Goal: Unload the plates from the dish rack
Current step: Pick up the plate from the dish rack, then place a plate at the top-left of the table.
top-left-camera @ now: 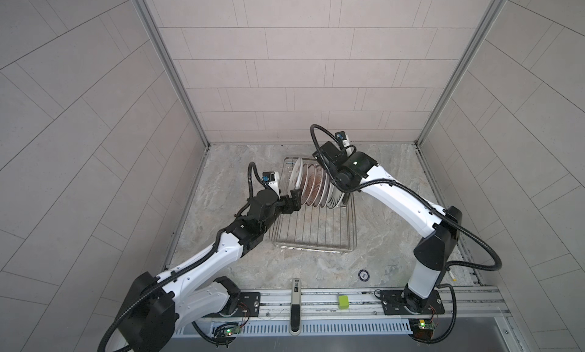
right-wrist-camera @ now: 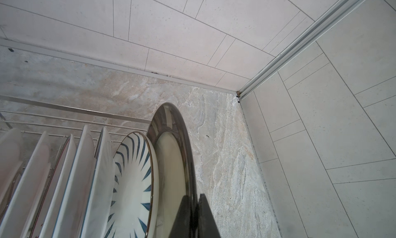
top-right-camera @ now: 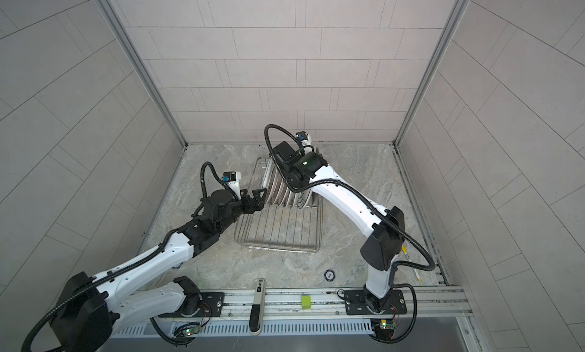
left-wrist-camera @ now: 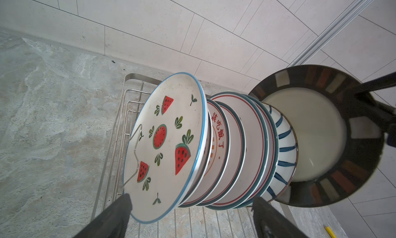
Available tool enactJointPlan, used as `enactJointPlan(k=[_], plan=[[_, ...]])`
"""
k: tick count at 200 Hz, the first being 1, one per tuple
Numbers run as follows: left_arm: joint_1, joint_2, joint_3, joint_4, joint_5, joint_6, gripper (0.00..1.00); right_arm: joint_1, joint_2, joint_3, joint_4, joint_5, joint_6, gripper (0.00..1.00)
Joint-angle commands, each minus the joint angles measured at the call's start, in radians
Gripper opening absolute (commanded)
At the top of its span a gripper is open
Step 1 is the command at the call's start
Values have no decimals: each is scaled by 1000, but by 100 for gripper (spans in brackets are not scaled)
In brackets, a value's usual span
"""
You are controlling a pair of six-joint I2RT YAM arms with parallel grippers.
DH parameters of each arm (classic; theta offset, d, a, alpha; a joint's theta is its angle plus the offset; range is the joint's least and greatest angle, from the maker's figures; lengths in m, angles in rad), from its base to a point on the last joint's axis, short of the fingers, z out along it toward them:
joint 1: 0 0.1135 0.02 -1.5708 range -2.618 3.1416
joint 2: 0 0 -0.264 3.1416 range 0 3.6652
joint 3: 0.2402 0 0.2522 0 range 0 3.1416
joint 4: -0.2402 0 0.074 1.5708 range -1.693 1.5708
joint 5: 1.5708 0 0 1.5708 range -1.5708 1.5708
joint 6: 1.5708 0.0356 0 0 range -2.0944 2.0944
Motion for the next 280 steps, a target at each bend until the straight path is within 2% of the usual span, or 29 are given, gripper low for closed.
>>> enactJointPlan(k=[1,83,113,130,184,209,230,256,280], plan=[[-4,-6,2,39,-14,-17,93,9,-120,-17,54,93,-50,0],[-3,-19,7,48,-18,-16,93,19,-345,-179,201,93,-154,0],[-4,-60,-1,44,-30,-8,93,-33,-476,-297,302,-116,-169,0],[-4,-85,-5,40,-31,-8,93,-71,-551,-354,339,-186,-162,0],[-4,-151,-9,24,13,-8,94,-260,-767,-497,394,-471,-111,0],[-4,-179,-7,23,25,-5,97,-384,-853,-572,465,-701,-42,0],[-4,-186,-27,79,94,-25,100,-470,-898,-622,536,-883,39,0],[-4,-220,-27,65,103,-60,100,-485,-935,-673,622,-992,124,0],[-4,-246,-19,32,97,-97,100,-485,-961,-704,676,-1031,174,0]])
